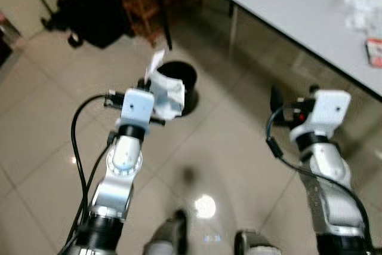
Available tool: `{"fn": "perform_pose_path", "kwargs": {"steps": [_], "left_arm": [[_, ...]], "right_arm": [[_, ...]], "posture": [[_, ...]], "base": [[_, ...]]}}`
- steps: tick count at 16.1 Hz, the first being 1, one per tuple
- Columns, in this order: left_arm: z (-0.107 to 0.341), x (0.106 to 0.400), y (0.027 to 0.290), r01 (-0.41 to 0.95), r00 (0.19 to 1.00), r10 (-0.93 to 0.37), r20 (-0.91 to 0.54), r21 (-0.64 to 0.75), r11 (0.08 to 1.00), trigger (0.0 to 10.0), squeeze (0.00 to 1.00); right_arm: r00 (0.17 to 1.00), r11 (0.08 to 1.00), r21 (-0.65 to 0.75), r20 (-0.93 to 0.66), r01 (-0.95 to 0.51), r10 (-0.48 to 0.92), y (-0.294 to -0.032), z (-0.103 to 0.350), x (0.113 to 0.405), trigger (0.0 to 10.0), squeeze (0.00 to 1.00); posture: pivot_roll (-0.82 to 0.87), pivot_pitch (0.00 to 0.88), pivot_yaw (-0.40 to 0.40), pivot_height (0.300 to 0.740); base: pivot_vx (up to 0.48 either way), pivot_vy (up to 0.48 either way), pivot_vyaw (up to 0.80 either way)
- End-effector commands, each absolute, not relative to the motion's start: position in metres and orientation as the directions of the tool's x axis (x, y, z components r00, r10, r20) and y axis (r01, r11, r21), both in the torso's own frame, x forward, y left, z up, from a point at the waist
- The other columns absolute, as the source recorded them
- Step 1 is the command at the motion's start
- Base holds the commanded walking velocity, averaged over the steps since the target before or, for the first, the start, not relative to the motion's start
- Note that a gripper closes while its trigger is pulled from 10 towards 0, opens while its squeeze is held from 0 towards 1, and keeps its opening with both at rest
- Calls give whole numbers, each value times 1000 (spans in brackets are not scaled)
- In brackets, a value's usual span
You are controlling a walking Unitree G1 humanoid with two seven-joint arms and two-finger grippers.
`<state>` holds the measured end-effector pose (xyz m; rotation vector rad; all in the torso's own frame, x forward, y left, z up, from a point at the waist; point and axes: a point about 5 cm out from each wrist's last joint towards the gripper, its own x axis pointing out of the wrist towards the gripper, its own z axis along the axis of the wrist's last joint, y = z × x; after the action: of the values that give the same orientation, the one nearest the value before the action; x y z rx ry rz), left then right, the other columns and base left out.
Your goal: Picking trash to rubbish bin
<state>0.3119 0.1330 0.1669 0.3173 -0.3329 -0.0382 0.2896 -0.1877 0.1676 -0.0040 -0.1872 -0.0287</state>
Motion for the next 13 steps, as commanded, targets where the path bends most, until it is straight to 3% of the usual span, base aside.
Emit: {"fn": "perform_pose_path", "kwargs": {"steps": [1, 7, 13], "left_arm": [[162, 309, 143, -49, 954, -51, 297, 320, 946, 10000, 0], [154, 309, 140, -23, 962, -66, 266, 317, 948, 10000, 0], [63, 290, 135, 169, 985, -164, -43, 326, 930, 10000, 0]], "right_arm": [[985, 1000, 12, 174, 2, -4, -180, 165, 291, 10000, 0], [988, 1000, 14, 157, -7, 5, -180, 161, 293, 10000, 0], [993, 998, 31, -95, -62, 64, -178, 90, 289, 10000, 0]], "posture": [[15, 283, 95, 740], [17, 295, 94, 740], [16, 322, 82, 740]], "base": [[0, 0, 800], [0, 0, 800], [0, 0, 0]]}}
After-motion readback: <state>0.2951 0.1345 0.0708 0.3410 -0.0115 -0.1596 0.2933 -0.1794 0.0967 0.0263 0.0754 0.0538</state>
